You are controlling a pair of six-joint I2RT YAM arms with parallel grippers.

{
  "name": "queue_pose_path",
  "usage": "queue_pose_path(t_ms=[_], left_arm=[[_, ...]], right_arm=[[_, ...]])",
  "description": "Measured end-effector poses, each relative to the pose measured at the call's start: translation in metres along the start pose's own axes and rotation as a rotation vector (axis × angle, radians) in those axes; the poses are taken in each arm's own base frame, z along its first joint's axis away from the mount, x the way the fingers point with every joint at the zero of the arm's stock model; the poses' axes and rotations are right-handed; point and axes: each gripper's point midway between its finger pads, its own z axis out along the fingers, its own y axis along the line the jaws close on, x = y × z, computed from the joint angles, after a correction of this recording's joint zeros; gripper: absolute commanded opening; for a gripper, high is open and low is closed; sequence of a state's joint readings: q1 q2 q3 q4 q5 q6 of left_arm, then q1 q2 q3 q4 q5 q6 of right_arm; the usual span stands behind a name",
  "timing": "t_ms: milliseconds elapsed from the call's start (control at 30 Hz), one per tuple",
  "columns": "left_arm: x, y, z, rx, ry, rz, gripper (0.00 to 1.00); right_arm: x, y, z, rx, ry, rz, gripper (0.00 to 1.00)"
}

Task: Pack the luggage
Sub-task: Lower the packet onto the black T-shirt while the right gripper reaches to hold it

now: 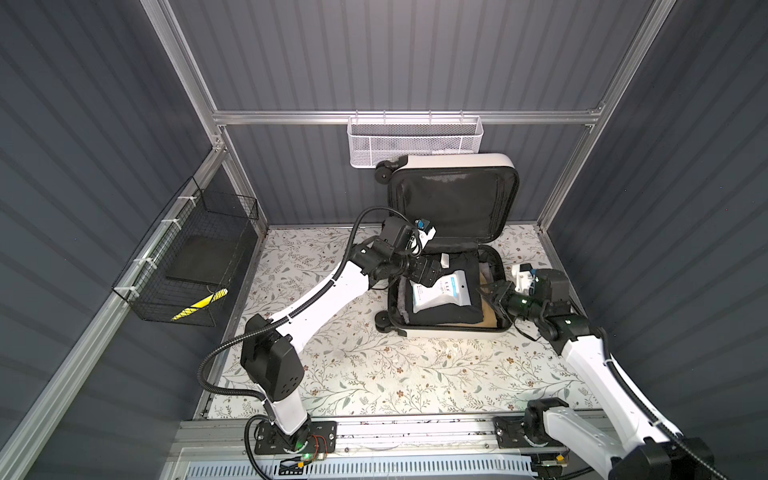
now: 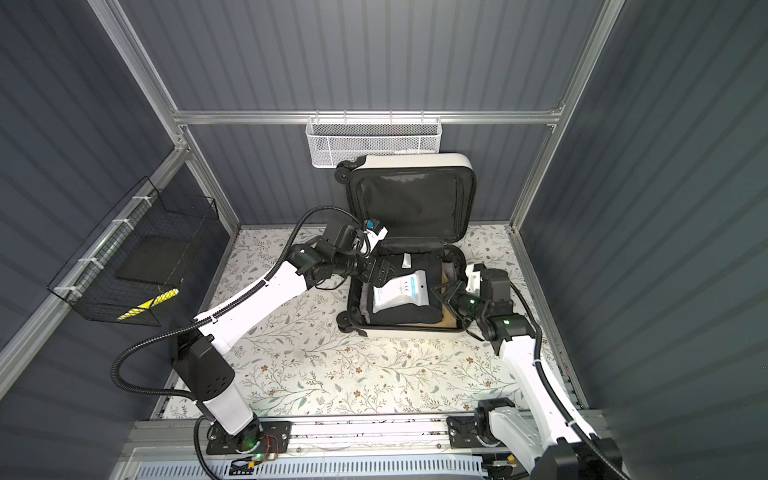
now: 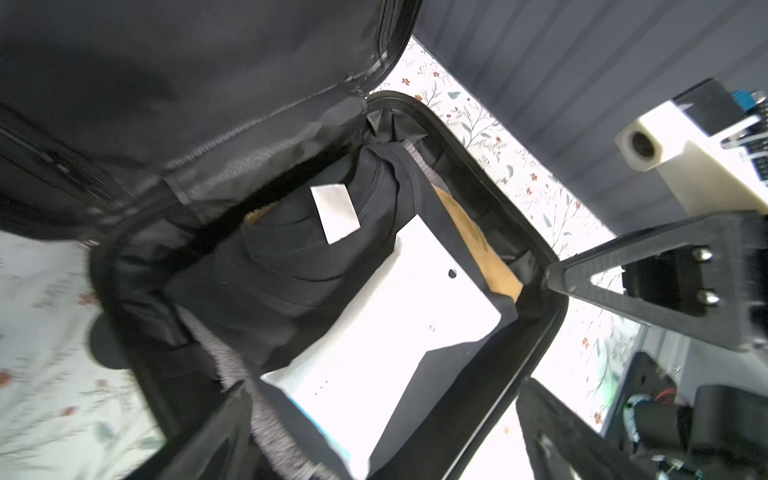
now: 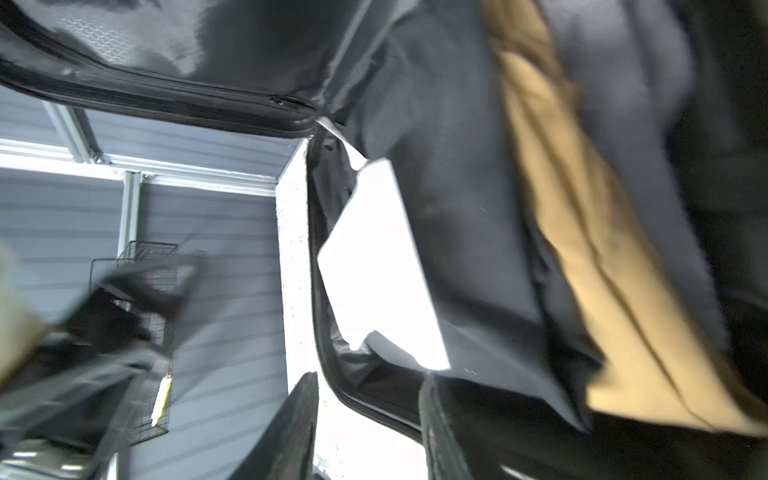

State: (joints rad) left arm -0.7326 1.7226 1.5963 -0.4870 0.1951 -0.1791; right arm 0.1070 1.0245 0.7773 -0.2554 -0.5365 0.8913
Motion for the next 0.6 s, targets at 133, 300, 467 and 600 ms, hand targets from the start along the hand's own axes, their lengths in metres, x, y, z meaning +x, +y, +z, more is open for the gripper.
queue_pose_path(t_ms=[133,300,467,600], left_arm=[[0.031,0.016,0.02,-0.036,0.022,-0.109,1.0],[0.048,0.038,0.022,-0.078,-0.013,-0.214,1.0],[0.039,0.053,0.015,-0.086,-0.11,-0.272,1.0],[0.033,0.055,0.016,-0.065,-0.165,-0.301,1.0]], right_arm=[[-0.006,0.024,0.014,-0.028,0.038,-0.028,0.41],[-0.002,0.052,0.04,-0.05,0.1,-0.07,0.41],[0.005,0.06,0.07,-0.04,0.146,-0.085,0.4],[0.007,0.046,0.09,0.001,0.16,-0.051,0.38]])
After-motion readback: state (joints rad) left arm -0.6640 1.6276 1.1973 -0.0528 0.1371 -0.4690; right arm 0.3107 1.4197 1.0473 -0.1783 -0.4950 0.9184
